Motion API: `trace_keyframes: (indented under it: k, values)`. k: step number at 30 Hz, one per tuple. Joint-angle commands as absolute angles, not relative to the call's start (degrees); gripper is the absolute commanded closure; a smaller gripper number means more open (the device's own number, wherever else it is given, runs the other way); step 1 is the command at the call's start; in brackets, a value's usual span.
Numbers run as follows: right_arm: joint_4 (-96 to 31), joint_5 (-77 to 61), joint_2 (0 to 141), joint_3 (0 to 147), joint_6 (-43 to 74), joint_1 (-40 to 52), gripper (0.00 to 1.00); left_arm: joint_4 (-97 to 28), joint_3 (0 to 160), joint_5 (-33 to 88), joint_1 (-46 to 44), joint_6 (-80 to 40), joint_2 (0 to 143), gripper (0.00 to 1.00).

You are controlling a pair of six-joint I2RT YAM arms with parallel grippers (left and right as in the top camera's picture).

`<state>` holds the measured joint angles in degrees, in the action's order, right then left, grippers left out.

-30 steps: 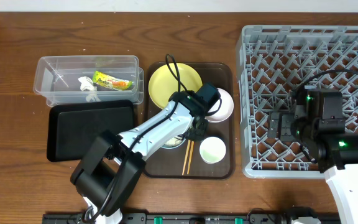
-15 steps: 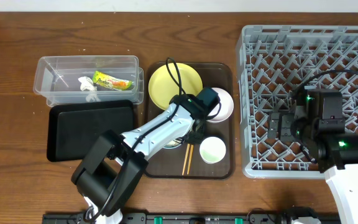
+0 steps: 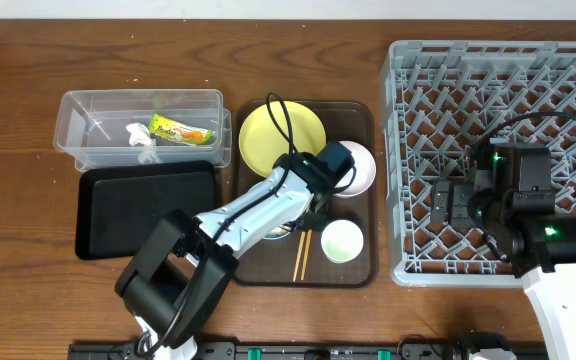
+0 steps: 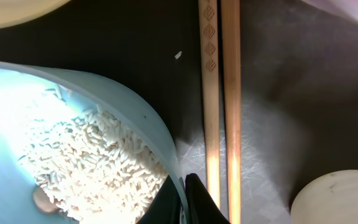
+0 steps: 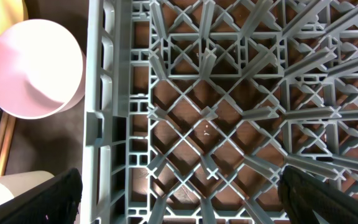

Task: Sort waste into correct bins and load items into the dishwasher rack
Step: 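Grasp the blue rice bowl rim with the left gripper and lift, then tip the blue bowl over the black tray to dump the rice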

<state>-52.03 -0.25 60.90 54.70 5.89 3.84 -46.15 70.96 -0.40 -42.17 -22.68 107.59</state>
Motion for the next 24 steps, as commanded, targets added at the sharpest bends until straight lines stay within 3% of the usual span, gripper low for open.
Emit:
trace_keyframes:
  k: [1,14,24]
  values:
    - [-52.1,-0.5,60.9,55.8,5.9,4.7,0.01,-47.9,71.4,-0.7,-42.2,-23.1,107.6,0.94]
    - [-52.1,-0.5,60.9,55.8,5.9,4.7,0.01,-53.2,73.0,-3.9,-41.3,-19.6,94.8,0.94]
    - [-52.3,-0.5,60.9,55.8,5.9,4.7,0.01,-55.4,73.0,2.2,-25.5,-16.4,87.4,0.94]
